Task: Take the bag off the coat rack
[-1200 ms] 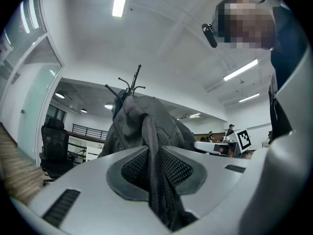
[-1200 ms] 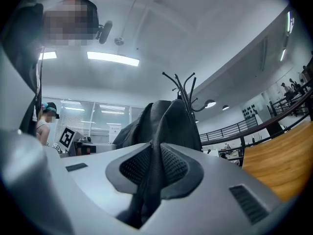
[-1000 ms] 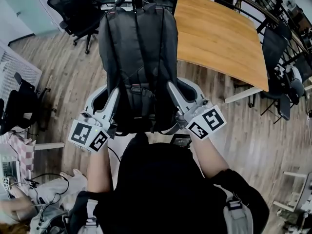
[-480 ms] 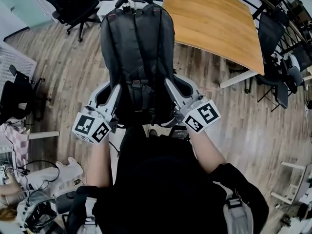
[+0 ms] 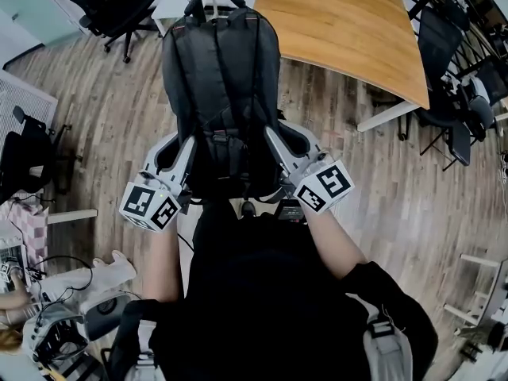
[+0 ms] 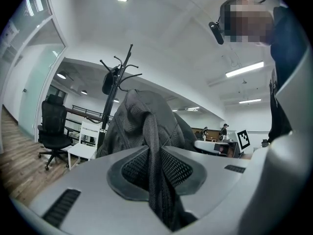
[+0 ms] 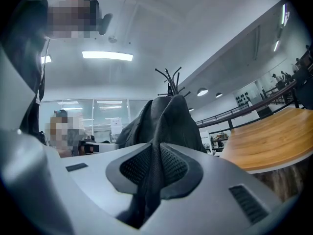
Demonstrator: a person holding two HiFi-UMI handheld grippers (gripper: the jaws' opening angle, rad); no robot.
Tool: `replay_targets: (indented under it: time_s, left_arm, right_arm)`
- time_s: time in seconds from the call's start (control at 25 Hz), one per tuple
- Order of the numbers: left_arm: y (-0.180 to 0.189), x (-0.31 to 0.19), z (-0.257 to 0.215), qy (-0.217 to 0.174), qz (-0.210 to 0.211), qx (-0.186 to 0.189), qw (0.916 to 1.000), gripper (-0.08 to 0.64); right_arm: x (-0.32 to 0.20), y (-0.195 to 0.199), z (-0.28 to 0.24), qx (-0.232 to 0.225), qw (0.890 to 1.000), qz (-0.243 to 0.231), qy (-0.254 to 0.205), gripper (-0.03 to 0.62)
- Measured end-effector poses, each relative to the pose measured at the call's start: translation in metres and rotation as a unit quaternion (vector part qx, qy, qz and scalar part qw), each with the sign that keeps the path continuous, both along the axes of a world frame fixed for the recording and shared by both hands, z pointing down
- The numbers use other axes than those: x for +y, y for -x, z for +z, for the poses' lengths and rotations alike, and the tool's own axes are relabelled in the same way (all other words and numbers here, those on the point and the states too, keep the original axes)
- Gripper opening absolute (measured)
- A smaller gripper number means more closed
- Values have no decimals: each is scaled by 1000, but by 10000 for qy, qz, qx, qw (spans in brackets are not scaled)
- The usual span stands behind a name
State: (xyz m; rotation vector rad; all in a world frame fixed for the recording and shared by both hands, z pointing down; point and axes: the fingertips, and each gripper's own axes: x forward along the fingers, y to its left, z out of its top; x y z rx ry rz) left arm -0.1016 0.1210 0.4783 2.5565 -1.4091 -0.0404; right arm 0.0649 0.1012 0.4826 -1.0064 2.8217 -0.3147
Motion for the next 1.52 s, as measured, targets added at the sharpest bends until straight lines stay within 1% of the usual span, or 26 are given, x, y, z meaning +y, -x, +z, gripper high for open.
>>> replay_targets:
  time_s: [0.32, 0.44, 0.76, 1.08, 1.52]
  left_arm:
    - [0, 2, -1, 4, 24, -28, 10000, 83]
    - [0, 4, -1, -9, -39, -32, 10000, 83]
    - [-2, 8, -9, -104, -89, -93, 9999, 83]
    - [-2, 12, -13, -111, -181, -39, 9998, 83]
    - [3, 11, -19, -178, -341, -29, 9993, 84]
  right_arm:
    - [2, -1, -1, -9, 10000, 61, -39, 72]
    - [4, -2, -1, -32, 10000, 47, -28, 72]
    - [6, -3, -7, -55, 9999, -29, -82, 72]
    - [6, -2, -12, 23, 9998, -132, -149, 72]
    - [2, 4, -17, 4, 9994, -270, -207, 72]
